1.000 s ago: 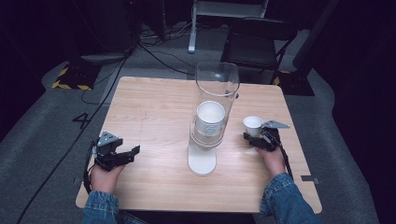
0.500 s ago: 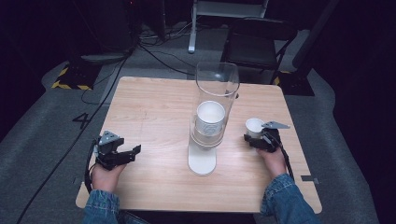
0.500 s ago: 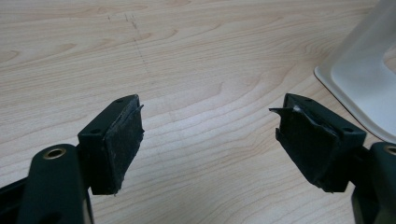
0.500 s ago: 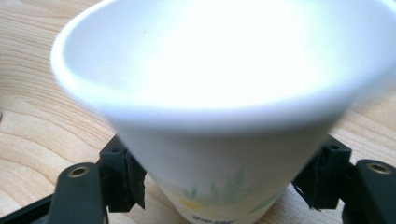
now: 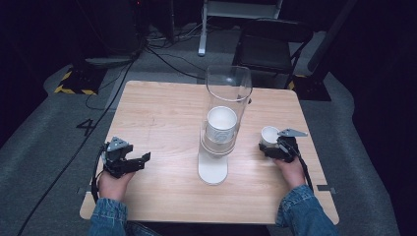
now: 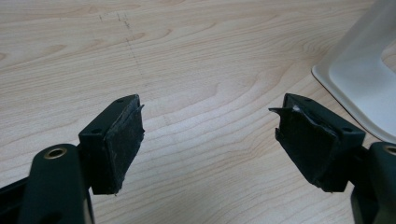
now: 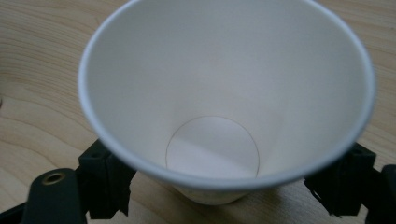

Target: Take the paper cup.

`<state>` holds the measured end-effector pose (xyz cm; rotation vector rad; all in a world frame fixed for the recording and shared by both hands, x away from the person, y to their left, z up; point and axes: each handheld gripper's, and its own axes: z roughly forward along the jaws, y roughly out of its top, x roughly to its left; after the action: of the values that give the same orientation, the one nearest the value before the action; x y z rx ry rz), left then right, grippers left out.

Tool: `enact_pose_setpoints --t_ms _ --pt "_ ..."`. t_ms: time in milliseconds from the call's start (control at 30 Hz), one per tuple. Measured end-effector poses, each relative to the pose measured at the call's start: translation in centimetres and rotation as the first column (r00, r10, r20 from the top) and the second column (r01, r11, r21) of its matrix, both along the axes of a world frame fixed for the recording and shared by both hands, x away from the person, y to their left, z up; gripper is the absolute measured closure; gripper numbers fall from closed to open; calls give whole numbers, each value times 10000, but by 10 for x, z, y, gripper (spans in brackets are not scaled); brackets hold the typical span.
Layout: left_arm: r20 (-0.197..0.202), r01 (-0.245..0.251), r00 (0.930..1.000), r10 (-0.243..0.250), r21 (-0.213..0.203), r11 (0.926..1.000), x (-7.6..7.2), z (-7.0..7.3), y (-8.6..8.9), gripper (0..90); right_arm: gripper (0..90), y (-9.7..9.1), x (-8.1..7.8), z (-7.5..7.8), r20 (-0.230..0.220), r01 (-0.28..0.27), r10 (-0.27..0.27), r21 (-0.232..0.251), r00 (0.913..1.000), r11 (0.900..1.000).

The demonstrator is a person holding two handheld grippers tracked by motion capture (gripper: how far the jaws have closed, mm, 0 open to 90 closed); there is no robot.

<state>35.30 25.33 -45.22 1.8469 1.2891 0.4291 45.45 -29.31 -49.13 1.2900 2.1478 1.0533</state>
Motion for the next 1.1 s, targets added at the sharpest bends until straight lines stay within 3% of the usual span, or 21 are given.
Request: enact_pose_setpoints --t_ms 133,467,733,900,1100 --pt "-38 90 10000 -89 148 9999 0 -1 -1 228 205 -6 -10 6 357 -275 264 309 9990 9991" --pt "-15 389 9992 -388 431 9983 -5 -2 -7 224 186 -17 -38 30 1072 -589 541 418 9928 9974" --pt "77 765 9970 -771 594 9953 -13 -2 -12 220 169 -28 -66 50 1755 -945 821 635 9810 9935" --pt "136 894 9958 -904 630 9940 -17 -2 -11 213 157 -36 -80 56 2013 -1144 938 930 9750 9891" --pt "187 1080 9938 -1095 694 9917 -28 -2 -9 210 154 -37 -94 53 1835 -1546 1355 936 9736 9835"
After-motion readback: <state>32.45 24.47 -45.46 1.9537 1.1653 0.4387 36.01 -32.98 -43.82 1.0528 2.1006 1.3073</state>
